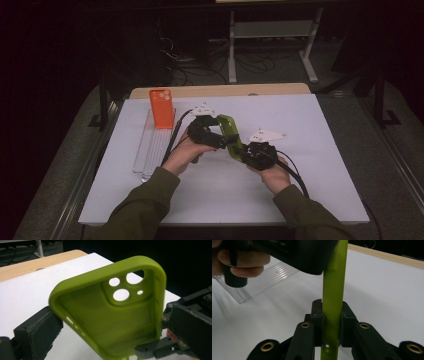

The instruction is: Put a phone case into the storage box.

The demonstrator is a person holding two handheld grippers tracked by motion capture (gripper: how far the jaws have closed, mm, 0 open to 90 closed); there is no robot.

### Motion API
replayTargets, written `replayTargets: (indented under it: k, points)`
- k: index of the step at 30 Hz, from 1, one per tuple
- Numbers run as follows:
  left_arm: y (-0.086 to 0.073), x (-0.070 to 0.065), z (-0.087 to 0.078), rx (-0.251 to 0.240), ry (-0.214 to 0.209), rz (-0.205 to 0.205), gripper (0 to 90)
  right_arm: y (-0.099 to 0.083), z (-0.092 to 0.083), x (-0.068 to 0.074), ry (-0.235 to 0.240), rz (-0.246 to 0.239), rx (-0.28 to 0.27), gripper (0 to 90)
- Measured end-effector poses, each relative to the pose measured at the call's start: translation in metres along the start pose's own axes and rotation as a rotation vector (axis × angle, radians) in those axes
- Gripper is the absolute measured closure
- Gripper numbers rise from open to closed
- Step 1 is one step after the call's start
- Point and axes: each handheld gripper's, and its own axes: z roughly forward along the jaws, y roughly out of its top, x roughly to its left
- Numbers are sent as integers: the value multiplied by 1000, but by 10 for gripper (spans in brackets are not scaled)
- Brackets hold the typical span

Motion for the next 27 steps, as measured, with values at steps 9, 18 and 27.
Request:
replayTargets:
  k: [9, 18, 27]
  points:
    - [-2, -1, 3, -18, 7, -18, 0, 0, 1, 5, 5, -12, -6, 765]
    - [-3, -1, 4, -6, 12, -29, 0, -1, 3, 7, 6, -9, 4, 765]
    - [-2, 0, 2, -18, 7, -54, 66, -3, 6, 7, 3, -16, 22, 765]
